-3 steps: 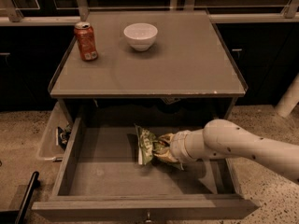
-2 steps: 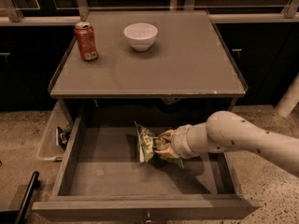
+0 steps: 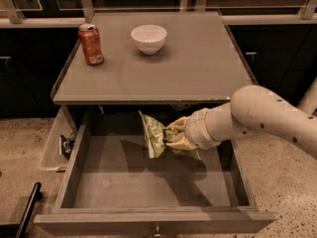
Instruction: Pick green jalapeno chip bag from top drawer and place on counter
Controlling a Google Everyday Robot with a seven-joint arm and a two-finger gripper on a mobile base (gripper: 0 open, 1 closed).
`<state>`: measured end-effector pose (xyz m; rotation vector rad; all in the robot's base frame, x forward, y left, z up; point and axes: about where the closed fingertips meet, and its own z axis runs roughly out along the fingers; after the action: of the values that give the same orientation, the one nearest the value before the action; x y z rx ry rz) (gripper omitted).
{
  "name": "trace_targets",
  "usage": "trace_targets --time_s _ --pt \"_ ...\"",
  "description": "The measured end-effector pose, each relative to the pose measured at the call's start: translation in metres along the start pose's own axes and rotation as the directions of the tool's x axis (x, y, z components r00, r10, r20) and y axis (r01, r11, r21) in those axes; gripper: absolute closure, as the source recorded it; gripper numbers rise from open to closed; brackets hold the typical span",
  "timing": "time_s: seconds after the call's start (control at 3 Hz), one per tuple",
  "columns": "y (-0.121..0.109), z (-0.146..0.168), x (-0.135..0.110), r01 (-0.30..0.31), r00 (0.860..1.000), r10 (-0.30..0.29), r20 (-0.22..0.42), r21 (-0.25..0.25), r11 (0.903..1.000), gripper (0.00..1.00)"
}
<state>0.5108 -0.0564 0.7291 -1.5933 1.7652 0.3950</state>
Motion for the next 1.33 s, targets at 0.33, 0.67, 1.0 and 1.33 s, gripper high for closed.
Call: trace_targets --time_s 0.33,0.67,1.0,1.33 --pt "-0.013 -0.038 -0.030 0.043 0.999 -0.043 -0.032 0.009 0.9990 1.00" --pt "-0.031 -0.090 -0.056 0.062 0.997 -0.057 -0.061 0.083 0.9946 1.00" --pt "-0.031 -0.090 -0.056 0.062 0.997 -0.057 -0.061 0.083 0.9946 1.00" --pt "-0.031 -0.097 -0.061 0.072 0.996 -0.066 -0.054 0.102 0.9922 1.00"
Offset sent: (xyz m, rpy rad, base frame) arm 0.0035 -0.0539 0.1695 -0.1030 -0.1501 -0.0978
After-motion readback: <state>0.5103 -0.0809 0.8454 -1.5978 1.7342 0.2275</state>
